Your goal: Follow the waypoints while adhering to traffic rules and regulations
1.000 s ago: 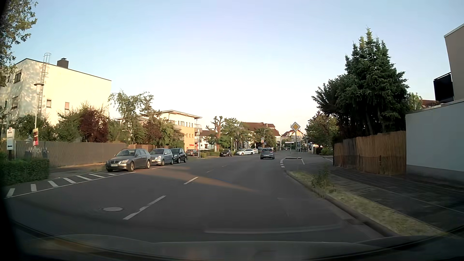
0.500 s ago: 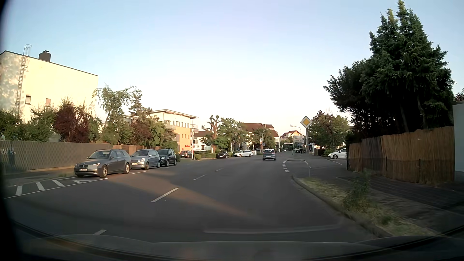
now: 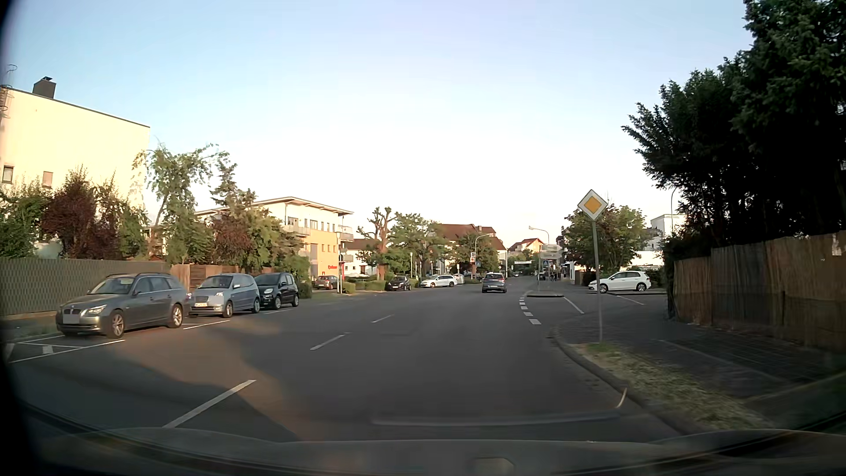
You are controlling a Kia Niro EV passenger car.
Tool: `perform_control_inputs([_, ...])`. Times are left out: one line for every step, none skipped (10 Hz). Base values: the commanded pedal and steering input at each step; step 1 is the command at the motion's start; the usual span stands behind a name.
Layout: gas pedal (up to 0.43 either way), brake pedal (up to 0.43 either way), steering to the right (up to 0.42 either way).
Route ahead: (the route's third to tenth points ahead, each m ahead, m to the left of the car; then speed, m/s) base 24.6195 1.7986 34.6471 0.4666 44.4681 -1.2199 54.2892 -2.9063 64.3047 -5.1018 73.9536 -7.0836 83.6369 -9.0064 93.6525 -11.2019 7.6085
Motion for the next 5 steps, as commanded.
perform_control_inputs([0.028,0.030,0.011])
perform_control_inputs([0.028,0.030,0.012])
perform_control_inputs([0.028,0.030,0.014])
perform_control_inputs([0.028,0.030,0.019])
perform_control_inputs([0.028,0.030,0.022])
